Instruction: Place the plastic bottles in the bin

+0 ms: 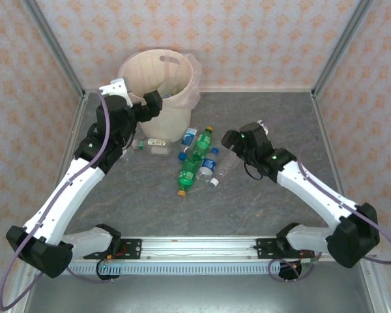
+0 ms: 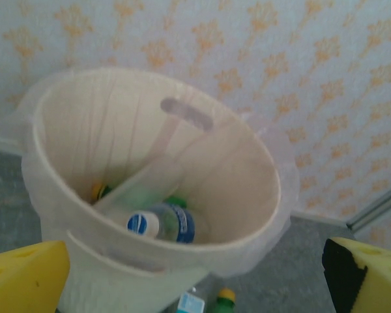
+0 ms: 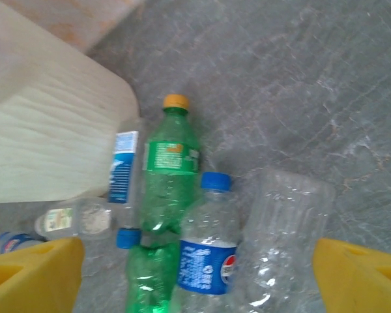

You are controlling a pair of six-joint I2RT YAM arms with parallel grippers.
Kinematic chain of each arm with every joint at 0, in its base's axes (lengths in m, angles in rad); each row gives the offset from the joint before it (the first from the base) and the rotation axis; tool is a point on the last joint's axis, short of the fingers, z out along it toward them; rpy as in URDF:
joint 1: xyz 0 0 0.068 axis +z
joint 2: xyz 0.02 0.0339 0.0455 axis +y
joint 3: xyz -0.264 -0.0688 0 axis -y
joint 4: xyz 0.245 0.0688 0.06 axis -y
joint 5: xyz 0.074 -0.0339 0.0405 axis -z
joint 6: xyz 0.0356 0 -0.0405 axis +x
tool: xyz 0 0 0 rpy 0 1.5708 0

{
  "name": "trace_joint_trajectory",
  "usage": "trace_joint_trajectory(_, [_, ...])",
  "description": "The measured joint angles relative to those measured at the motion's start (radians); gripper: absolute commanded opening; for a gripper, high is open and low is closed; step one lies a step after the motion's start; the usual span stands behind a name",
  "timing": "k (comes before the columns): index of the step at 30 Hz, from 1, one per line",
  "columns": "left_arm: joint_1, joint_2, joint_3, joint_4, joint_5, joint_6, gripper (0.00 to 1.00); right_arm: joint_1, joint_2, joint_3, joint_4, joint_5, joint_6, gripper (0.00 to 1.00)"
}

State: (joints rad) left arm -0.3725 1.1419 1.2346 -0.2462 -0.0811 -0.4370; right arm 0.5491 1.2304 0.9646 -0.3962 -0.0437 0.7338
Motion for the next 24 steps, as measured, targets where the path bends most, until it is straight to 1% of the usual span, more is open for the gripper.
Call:
trace_joint_trajectory(3, [0.0,-0.057,-0.08,-0.017,0.027,-0.039,0.99,-0.057,0.081,-0.001,-0.002,-0.067,-0.029,0.87])
trace_joint_trajectory(6, [0.0,-0.1,-0.124,-0.041,0.05,-0.069,0.99,-0.107,0.169,-0.001,-0.01,-0.126,-0.063,0.86])
trace_joint_trajectory(8, [0.0,-0.125,-0.14,-0.052,0.058,-0.084,0.99,-0.134,0.222,-0.001,-0.012,-0.159,-0.085,0.84])
trace_joint_trajectory(9, [0.0,-0.137,-0.146,-0.055,0.063,-0.09,0.99,-0.147,0.249,-0.001,-0.013,-0.176,-0.098,0.79])
trace_joint_trajectory(10, [0.0,-0.145,-0.15,-0.058,0.068,-0.091,0.99,-0.158,0.27,-0.001,-0.013,-0.193,-0.109,0.78])
trace_joint_trajectory(14, [0.0,-0.181,-0.163,-0.065,0.075,-0.098,0.99,-0.203,0.372,0.01,-0.013,-0.269,-0.133,0.78])
trace_joint_trajectory(17, [0.0,-0.194,-0.166,-0.077,0.075,-0.098,0.99,-0.215,0.426,0.06,0.0,-0.319,-0.145,0.78])
trace_joint_trajectory(24, [0.0,-0.221,-0.181,-0.1,0.074,-0.098,0.99,-0.216,0.499,0.117,-0.006,-0.363,-0.163,0.78])
